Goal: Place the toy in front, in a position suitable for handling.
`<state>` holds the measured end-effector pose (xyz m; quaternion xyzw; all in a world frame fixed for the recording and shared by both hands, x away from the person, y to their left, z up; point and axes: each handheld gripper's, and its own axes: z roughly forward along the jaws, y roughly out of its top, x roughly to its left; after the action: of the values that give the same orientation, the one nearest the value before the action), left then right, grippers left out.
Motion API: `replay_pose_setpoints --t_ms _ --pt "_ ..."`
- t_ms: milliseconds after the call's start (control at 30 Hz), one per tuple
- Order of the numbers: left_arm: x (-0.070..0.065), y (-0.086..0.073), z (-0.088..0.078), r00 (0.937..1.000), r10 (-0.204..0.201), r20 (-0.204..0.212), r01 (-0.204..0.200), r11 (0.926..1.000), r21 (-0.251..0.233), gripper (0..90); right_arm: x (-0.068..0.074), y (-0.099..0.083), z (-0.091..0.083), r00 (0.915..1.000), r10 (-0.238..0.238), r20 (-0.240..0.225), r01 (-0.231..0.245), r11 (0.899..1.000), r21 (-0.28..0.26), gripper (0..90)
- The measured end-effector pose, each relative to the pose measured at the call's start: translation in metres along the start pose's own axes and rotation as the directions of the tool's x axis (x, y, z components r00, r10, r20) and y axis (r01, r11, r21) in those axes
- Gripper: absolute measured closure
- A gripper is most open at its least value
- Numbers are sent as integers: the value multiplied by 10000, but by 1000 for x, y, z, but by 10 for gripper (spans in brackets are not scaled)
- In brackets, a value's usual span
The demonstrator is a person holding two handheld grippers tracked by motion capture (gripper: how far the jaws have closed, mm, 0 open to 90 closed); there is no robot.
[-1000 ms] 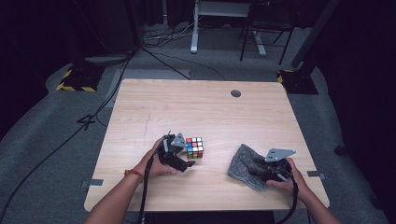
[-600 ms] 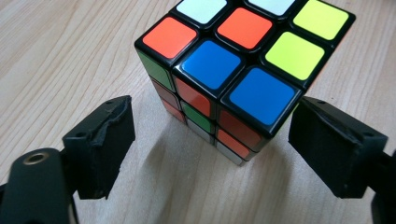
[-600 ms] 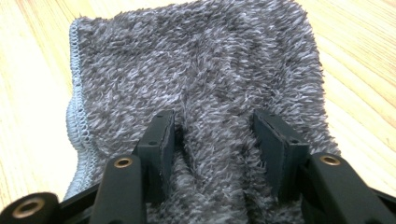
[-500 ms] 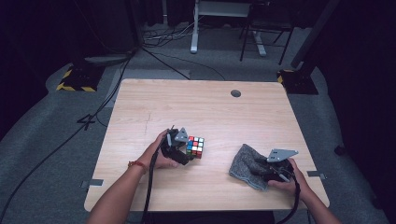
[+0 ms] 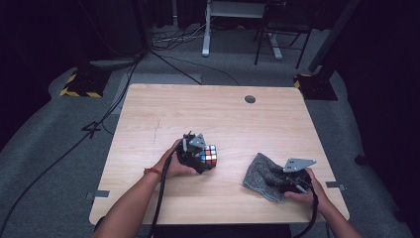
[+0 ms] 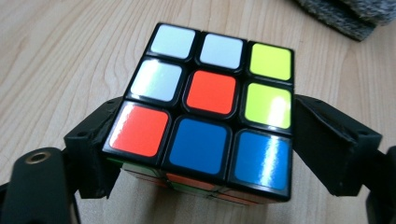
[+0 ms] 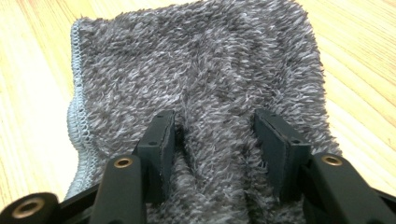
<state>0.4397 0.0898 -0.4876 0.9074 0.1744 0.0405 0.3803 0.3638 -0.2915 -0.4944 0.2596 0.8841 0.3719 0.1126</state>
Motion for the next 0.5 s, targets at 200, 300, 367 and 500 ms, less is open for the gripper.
replay_pose_setpoints --t_ms 200,300,367,500 --pt "-3 -2 -1 9997 220 -112 -218 9996 206 319 0 2 0 10000 -25 59 24 9999 139 590" --pt "-5 -3 -1 9995 290 -121 -289 9995 129 327 -1 2 -1 9999 -3 134 1 9999 166 656" --pt "-6 -4 -2 9997 238 -112 -237 9997 73 334 -1 2 -1 9994 -51 343 46 9999 154 718" --pt "-12 -6 -4 9997 253 -44 -253 9997 33 337 0 1 -1 9989 -144 440 142 9999 54 757"
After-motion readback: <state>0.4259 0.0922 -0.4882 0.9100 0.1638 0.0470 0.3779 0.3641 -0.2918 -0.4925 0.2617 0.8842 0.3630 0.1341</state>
